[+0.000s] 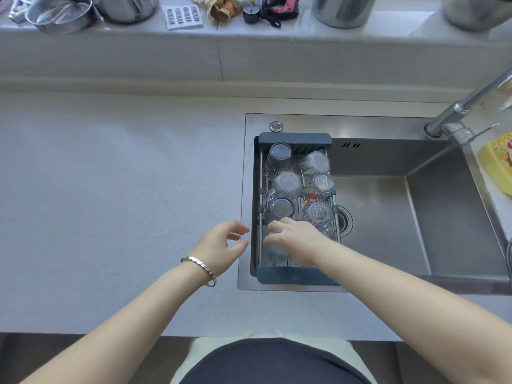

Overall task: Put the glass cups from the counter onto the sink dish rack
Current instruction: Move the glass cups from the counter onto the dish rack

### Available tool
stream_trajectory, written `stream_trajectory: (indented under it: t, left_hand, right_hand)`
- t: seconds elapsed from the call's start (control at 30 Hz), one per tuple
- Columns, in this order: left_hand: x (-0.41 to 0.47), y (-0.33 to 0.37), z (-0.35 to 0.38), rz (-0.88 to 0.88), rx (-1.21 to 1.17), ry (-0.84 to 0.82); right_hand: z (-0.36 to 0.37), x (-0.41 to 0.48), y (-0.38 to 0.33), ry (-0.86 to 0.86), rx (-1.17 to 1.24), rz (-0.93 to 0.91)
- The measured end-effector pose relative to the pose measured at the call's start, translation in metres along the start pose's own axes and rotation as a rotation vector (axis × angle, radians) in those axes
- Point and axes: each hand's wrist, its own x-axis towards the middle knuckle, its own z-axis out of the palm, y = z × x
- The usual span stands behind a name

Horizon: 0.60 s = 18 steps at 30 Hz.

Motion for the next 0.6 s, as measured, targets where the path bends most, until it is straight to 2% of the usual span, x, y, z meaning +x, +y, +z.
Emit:
stream_trajectory:
  t: [0.3, 0.5, 0.6]
  left_hand:
    - [0.007, 0.001, 0.001, 0.002, 0.046, -0.024]
    - [0.041, 0.027, -0.002, 0.013, 0.141, -0.019]
    - [0.076, 0.052, -0.007, 0.053, 0.187, 0.023]
  right_hand:
    - [0.015, -0.001, 0.005, 0.019, 0.230, 0.026]
    - [-0.025, -0.020, 0.043, 0.304, 0.632, 0.301]
    - [-0.049, -0.014, 0.079, 0.405, 0.657, 0.440]
